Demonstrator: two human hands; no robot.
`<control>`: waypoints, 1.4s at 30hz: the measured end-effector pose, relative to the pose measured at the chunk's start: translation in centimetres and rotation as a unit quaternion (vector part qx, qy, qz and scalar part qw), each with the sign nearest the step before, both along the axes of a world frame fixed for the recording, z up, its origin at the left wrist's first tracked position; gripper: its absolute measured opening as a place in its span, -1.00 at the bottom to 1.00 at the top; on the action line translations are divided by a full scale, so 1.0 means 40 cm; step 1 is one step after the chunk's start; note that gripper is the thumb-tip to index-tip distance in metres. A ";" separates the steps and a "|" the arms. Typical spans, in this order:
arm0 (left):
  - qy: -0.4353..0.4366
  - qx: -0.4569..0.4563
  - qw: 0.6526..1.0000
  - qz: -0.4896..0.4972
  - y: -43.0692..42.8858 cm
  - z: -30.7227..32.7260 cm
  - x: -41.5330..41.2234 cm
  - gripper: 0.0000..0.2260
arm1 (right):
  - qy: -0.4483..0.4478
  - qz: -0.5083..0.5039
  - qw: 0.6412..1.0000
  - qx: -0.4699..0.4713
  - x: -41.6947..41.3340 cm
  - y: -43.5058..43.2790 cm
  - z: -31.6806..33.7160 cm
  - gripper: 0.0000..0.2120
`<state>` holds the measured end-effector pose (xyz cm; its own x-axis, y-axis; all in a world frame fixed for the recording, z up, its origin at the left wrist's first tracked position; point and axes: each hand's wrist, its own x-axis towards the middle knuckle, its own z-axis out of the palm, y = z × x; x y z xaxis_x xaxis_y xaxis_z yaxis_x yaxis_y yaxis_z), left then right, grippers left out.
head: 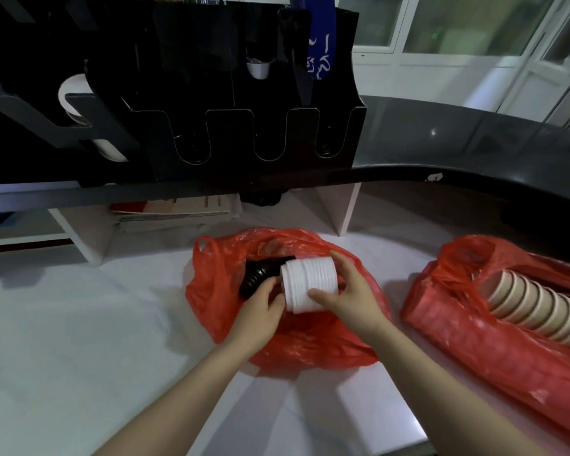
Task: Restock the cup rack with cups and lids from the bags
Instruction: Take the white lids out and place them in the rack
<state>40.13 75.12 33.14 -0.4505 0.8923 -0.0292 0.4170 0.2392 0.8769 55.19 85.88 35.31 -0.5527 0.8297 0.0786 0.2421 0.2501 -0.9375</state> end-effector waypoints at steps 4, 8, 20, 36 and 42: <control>-0.067 0.073 0.995 -0.033 0.025 0.082 -0.026 -0.67 | 0.047 -0.005 0.999 0.000 0.005 0.011 0.070 -0.16; -0.149 0.100 0.983 -0.039 0.067 0.173 -0.052 -0.56 | 0.064 0.011 0.997 0.028 -0.009 0.018 0.149 -0.15; -0.165 0.192 0.960 -0.119 0.168 0.454 -0.103 -0.15 | 0.062 0.084 0.971 0.216 -0.058 0.069 0.396 -0.11; -0.033 0.243 0.969 -0.021 0.002 0.542 -0.223 -0.10 | 0.147 0.205 0.947 0.197 -0.238 0.042 0.477 -0.13; 0.057 0.225 0.966 0.112 -0.191 0.548 -0.276 -0.20 | 0.188 0.328 0.914 0.148 -0.375 -0.060 0.481 -0.17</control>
